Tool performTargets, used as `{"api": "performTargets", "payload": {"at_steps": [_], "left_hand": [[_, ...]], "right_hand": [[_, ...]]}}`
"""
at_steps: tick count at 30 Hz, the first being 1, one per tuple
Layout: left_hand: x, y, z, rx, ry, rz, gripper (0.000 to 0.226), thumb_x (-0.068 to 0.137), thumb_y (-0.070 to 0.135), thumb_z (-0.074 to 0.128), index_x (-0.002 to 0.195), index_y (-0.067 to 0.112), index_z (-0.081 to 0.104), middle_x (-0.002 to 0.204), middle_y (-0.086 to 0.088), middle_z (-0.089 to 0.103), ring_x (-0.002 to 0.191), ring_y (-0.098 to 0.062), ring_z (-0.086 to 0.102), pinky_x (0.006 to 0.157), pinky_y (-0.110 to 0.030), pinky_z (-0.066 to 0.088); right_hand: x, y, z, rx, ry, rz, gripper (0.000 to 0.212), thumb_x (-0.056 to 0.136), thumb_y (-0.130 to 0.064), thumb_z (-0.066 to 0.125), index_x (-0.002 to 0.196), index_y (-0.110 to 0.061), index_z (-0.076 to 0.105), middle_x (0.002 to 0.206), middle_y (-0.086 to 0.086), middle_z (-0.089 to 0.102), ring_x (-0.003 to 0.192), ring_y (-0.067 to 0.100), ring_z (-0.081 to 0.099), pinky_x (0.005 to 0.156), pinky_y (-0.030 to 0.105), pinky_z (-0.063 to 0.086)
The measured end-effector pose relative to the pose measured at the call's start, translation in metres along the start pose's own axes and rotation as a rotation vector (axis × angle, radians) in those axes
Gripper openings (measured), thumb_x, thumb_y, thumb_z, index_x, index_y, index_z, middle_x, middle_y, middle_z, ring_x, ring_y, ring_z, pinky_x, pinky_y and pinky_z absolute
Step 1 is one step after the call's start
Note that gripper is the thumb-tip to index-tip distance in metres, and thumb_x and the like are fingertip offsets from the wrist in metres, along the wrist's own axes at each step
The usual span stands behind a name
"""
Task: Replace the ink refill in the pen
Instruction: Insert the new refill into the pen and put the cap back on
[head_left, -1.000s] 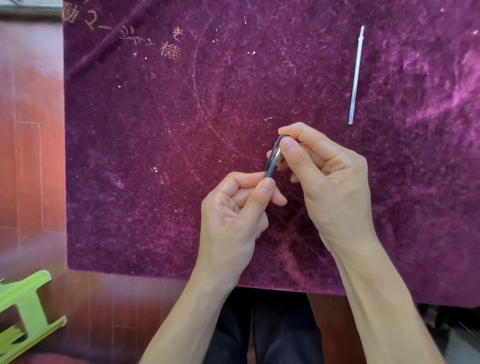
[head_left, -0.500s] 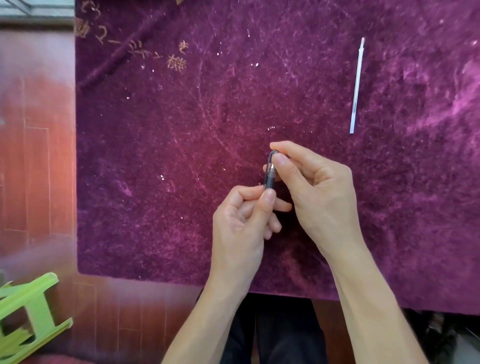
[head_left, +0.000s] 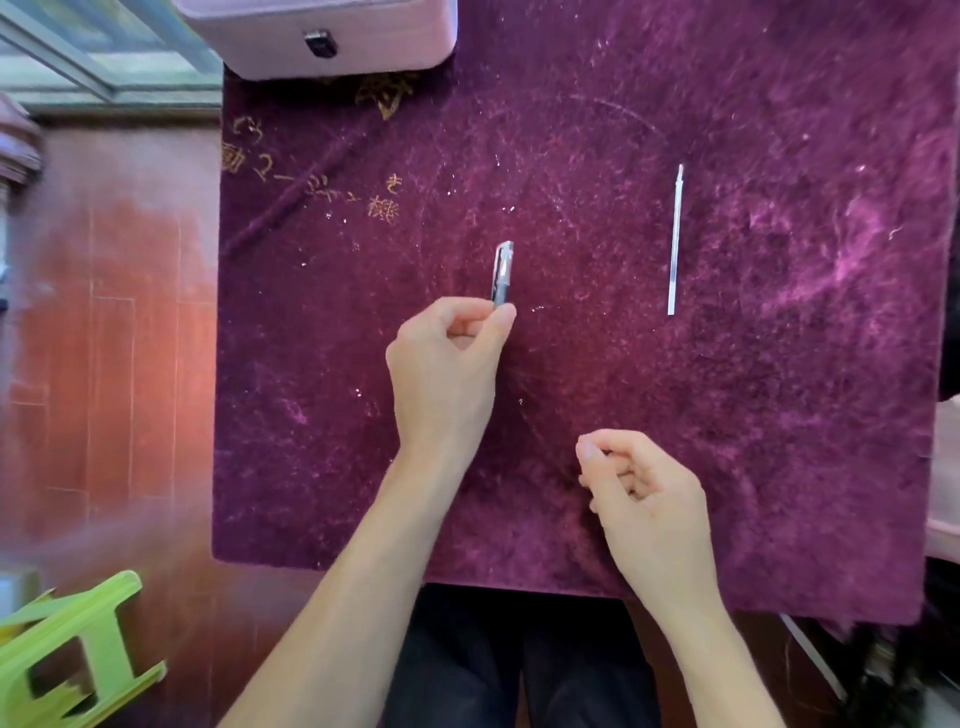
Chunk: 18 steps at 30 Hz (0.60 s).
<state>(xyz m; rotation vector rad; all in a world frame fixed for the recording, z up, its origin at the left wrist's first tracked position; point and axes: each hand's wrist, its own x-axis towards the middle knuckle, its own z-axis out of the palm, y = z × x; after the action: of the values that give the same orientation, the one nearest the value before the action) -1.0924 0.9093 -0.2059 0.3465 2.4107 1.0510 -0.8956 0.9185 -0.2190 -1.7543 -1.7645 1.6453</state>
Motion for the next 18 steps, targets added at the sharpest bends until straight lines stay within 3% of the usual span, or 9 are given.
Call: {"api": "performTargets", "payload": {"at_steps": [4, 6, 9, 14, 18], "left_hand": [[0.037, 0.012, 0.007, 0.125, 0.041, 0.05, 0.018, 0.082, 0.041, 0.074, 0.087, 0.025, 0.08, 0.064, 0.021, 0.066, 0.06, 0.015, 0.061, 0.064, 0.001, 0.043], [0.049, 0.017, 0.01, 0.156, 0.048, 0.068, 0.019, 0.082, 0.04, 0.074, 0.089, 0.023, 0.08, 0.062, 0.021, 0.063, 0.063, 0.009, 0.062, 0.071, -0.011, 0.05], [0.06, 0.021, 0.015, 0.214, 0.058, 0.078, 0.019, 0.083, 0.04, 0.073, 0.09, 0.023, 0.079, 0.06, 0.022, 0.059, 0.067, 0.0, 0.065, 0.078, -0.022, 0.053], [0.065, 0.018, 0.02, 0.237, 0.089, 0.092, 0.02, 0.082, 0.041, 0.073, 0.09, 0.024, 0.078, 0.06, 0.022, 0.059, 0.072, -0.003, 0.068, 0.079, -0.023, 0.054], [0.063, 0.017, 0.014, 0.21, 0.061, 0.052, 0.028, 0.08, 0.047, 0.073, 0.094, 0.023, 0.078, 0.066, 0.019, 0.063, 0.073, 0.0, 0.067, 0.075, -0.019, 0.052]], "right_hand": [[-0.007, 0.015, -0.006, -0.073, 0.026, 0.057, 0.01, 0.097, -0.039, 0.07, 0.088, -0.035, 0.073, 0.077, -0.012, 0.074, 0.068, 0.01, 0.07, 0.067, 0.035, 0.063], [-0.006, 0.016, -0.008, -0.071, 0.036, 0.06, 0.01, 0.097, -0.038, 0.071, 0.088, -0.036, 0.072, 0.077, -0.011, 0.075, 0.067, 0.011, 0.071, 0.068, 0.036, 0.064], [-0.003, 0.019, -0.009, -0.079, 0.037, 0.034, 0.01, 0.097, -0.037, 0.07, 0.087, -0.037, 0.071, 0.076, -0.01, 0.075, 0.064, 0.011, 0.071, 0.064, 0.029, 0.06], [0.001, 0.022, -0.011, -0.096, 0.031, 0.026, 0.014, 0.099, -0.037, 0.069, 0.086, -0.035, 0.071, 0.075, -0.012, 0.075, 0.059, 0.008, 0.069, 0.058, 0.012, 0.051], [0.001, 0.016, -0.014, -0.064, -0.002, 0.067, 0.017, 0.099, -0.039, 0.068, 0.083, -0.036, 0.072, 0.075, -0.012, 0.076, 0.059, 0.004, 0.068, 0.058, 0.011, 0.051]]}}
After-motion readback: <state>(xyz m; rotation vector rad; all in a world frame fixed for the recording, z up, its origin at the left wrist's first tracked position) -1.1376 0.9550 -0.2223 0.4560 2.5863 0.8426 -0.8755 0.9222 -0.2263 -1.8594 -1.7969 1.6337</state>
